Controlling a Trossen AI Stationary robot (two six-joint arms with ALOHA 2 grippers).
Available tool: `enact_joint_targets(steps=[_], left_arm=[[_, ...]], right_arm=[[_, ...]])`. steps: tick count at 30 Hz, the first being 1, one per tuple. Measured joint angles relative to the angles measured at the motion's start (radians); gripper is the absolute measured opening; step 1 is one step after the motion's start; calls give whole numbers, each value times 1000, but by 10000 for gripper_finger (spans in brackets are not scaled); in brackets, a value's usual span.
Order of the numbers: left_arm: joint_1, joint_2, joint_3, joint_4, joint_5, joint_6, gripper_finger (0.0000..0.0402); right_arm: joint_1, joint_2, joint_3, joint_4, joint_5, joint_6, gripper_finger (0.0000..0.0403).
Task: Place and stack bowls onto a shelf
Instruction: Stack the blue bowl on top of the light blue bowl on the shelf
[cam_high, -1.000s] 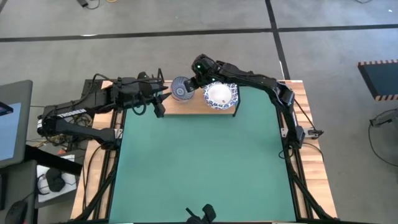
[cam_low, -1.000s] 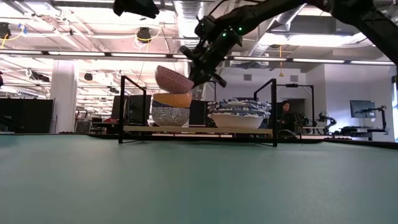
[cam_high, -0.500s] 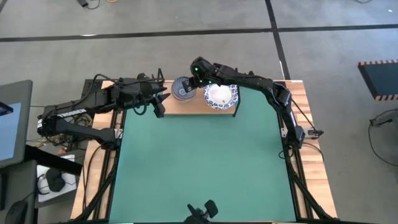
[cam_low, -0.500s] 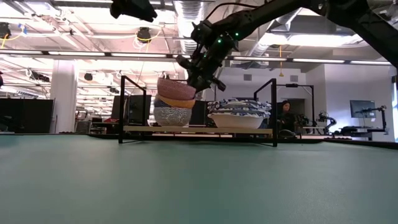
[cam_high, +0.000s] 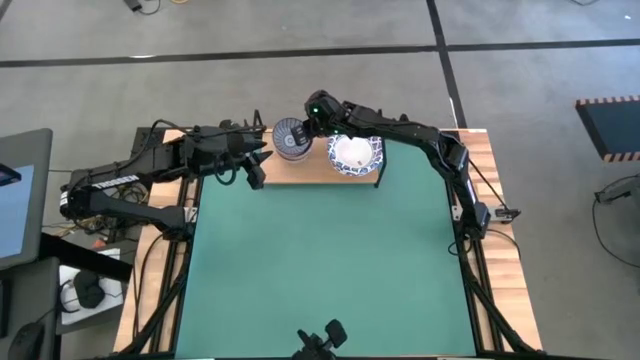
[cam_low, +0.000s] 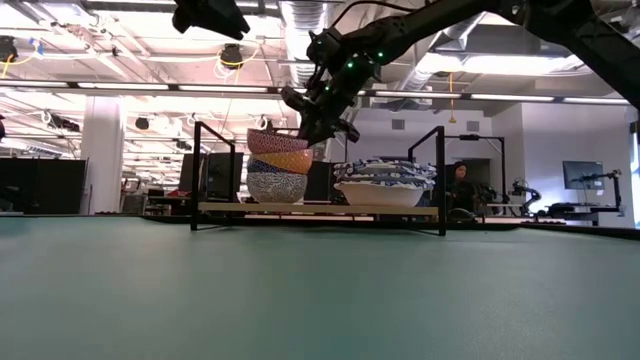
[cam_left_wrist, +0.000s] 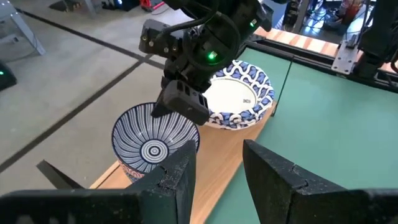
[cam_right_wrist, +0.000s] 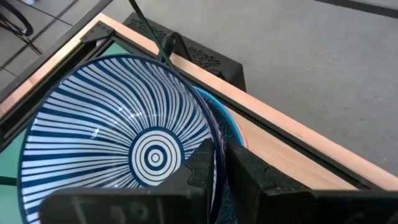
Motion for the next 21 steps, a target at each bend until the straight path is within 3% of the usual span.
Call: enact_joint_targets(steps=[14,21], left_arm=[[-1,0,0,-52,0,-45,121],[-1,0,0,-52,1,-57,121]], right_arm=[[9,-27,0,-73,4,-87,73],[9,-36,0,-96,3,-110,154]])
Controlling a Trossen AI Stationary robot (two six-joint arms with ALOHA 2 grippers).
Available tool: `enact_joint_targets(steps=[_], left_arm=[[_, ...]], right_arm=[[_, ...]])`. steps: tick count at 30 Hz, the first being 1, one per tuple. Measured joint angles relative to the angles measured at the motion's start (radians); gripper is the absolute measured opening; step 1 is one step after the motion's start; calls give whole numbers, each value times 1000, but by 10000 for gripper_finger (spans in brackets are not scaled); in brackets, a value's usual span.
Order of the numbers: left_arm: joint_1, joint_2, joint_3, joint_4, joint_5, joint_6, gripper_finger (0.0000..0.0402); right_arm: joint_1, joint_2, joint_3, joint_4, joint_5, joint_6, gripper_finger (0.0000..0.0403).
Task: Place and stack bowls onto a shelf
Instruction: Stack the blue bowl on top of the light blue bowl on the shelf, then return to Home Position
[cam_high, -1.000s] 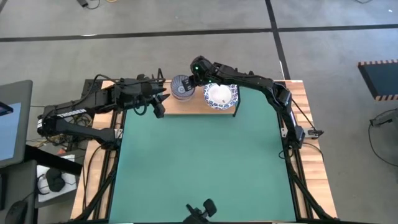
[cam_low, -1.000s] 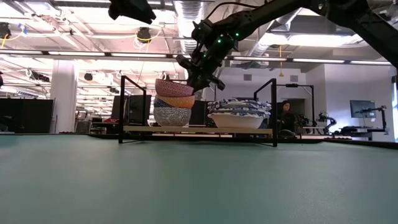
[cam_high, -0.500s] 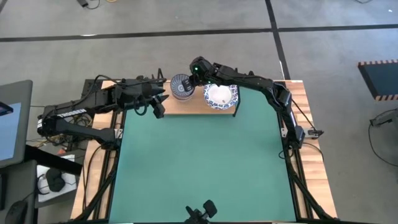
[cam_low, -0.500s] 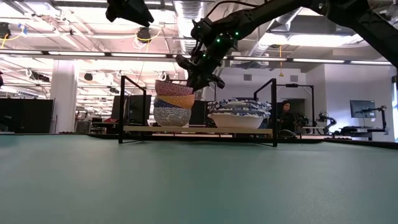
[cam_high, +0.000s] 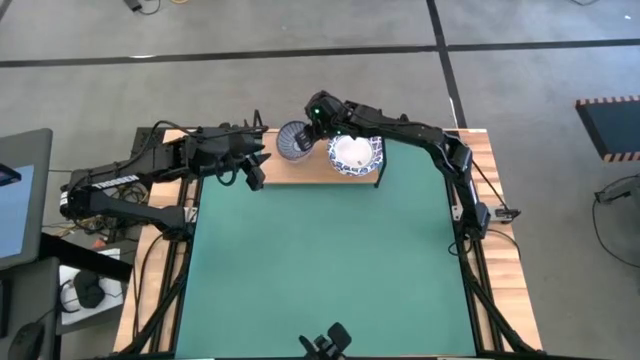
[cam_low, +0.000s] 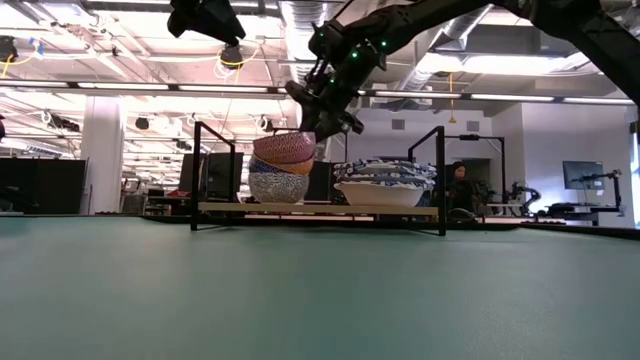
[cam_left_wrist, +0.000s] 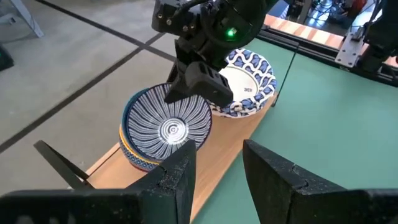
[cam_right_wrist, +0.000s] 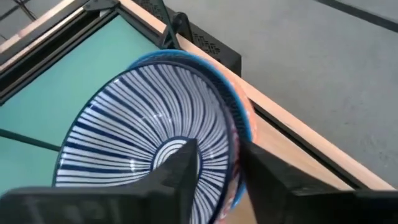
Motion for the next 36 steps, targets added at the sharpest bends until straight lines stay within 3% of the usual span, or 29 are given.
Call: enact_joint_targets(steps=[5,8,21,36], left_arm=[[-5,-19,0,5,0,-10,121],[-5,-38,0,0,-1,-27,121],[-38,-136,0,-46,-53,-82,121],[-131,-133,0,-95,-116,-138,121]], right_arm=[[0,0,0,5,6,4,222],[0,0,0,4,18,4,235],[8,-29,1,107,-1,-52,234],[8,-30,0,114,-61,-129,234]])
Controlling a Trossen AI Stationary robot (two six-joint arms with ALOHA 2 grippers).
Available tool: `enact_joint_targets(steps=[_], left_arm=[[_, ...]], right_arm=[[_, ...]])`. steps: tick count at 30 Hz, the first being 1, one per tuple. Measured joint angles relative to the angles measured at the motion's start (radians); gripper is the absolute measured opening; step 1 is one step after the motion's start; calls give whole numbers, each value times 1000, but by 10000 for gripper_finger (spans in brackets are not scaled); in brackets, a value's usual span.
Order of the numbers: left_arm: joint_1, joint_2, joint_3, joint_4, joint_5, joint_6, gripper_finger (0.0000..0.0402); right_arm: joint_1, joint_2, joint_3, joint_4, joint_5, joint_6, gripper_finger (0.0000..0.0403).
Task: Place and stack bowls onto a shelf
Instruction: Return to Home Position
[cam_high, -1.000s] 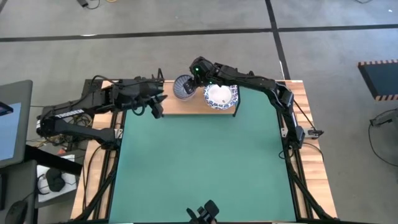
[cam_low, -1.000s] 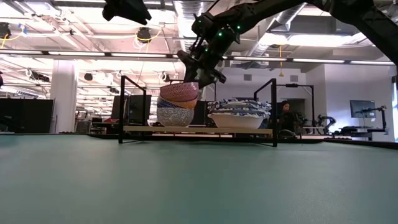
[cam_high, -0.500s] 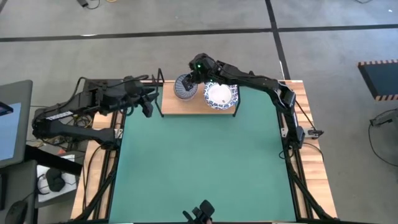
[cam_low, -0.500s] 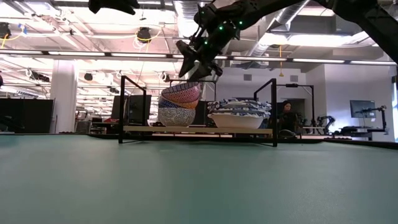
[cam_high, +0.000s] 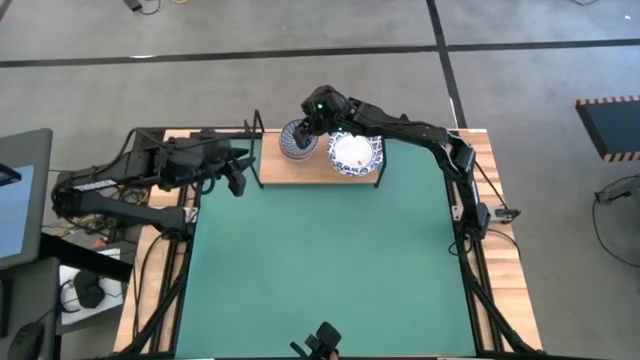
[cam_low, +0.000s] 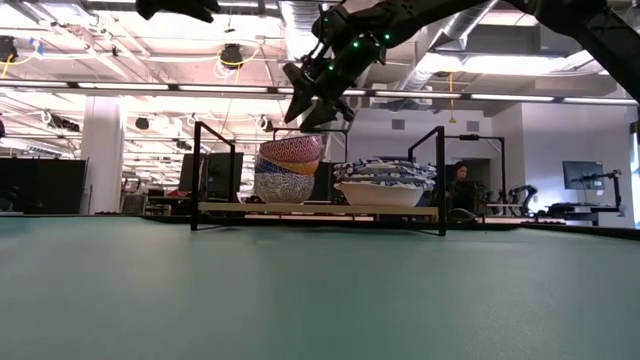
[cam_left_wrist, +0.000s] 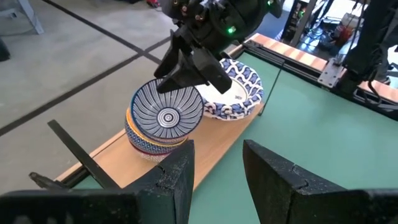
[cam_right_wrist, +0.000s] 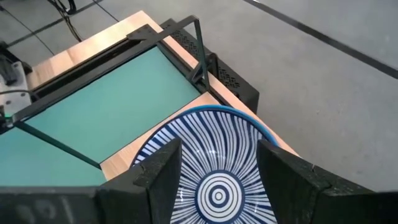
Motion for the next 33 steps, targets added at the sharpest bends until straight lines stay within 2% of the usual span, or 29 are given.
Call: enact_joint_targets(steps=[7,14,24,33], left_arm=[[-56,0,0,-10,-64,-17,121],[-84,3,0,-7,-76,-30,121],[-171,19,0,88,-107,25,121],[-175,23,0,88,-115,57,121]], right_arm=[[1,0,0,0,0,-5,233],[7,0,0,7,0,-9,233],[7,0,0,27,1,-42,233],[7,0,0,64,-3,-81,233]])
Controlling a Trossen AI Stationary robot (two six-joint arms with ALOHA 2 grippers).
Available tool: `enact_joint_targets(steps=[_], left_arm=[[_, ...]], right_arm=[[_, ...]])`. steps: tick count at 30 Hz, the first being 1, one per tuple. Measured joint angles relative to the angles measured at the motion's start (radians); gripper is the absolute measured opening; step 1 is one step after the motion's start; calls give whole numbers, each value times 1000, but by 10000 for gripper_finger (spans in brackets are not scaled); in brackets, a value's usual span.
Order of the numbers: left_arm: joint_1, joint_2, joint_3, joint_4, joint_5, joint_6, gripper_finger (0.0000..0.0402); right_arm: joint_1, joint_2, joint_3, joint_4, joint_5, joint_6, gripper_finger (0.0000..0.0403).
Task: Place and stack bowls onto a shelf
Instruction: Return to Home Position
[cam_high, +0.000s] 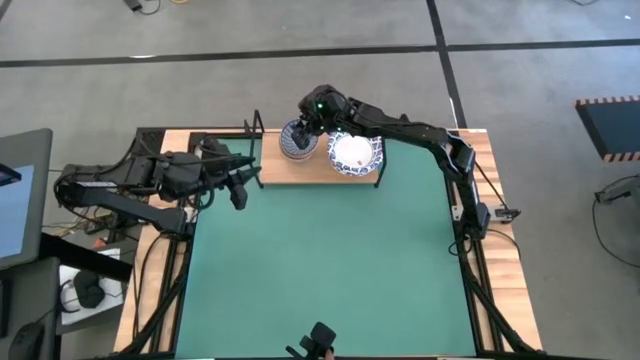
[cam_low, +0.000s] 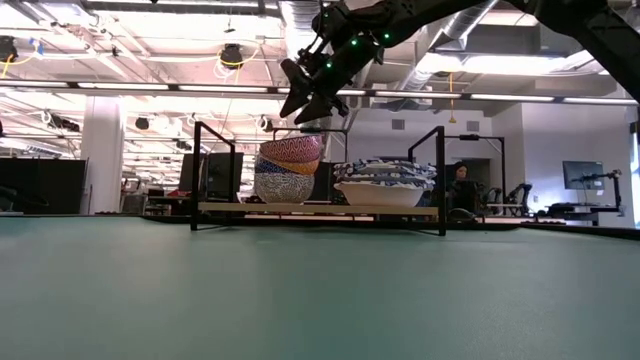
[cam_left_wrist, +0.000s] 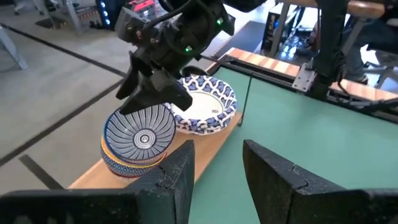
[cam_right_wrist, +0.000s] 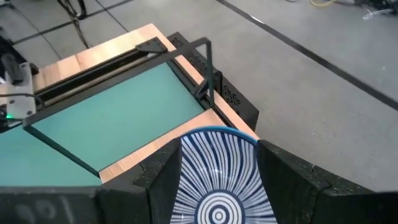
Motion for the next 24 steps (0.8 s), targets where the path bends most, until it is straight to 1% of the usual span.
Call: enact_joint_targets(steps=[4,8,10,13,17,18,20,22,24], left_arm=[[0,0,0,34,-5,66,121],[8,0,0,159,4,201,121],[28,0,0,226,43,254,121],[75,0,0,302,135,295,114],[129,-1,0,348,228,320,79],[140,-1,-9,360,248,320,67],[157,-6,-64,440,290,315,42],[172,-20,-144,537,333,296,18],[192,-33,-228,667,363,273,5]], right_arm=[[0,-5,0,14,-69,-9,233],[0,-59,-2,-3,-133,21,233],[4,-108,-2,-2,-178,39,231],[16,-194,-2,-12,-233,42,221],[66,-306,-3,-73,-294,20,201],[83,-337,-22,-78,-294,10,195],[119,-408,-94,-75,-293,1,182],[153,-484,-203,-28,-286,10,167],[178,-567,-347,73,-285,39,151]])
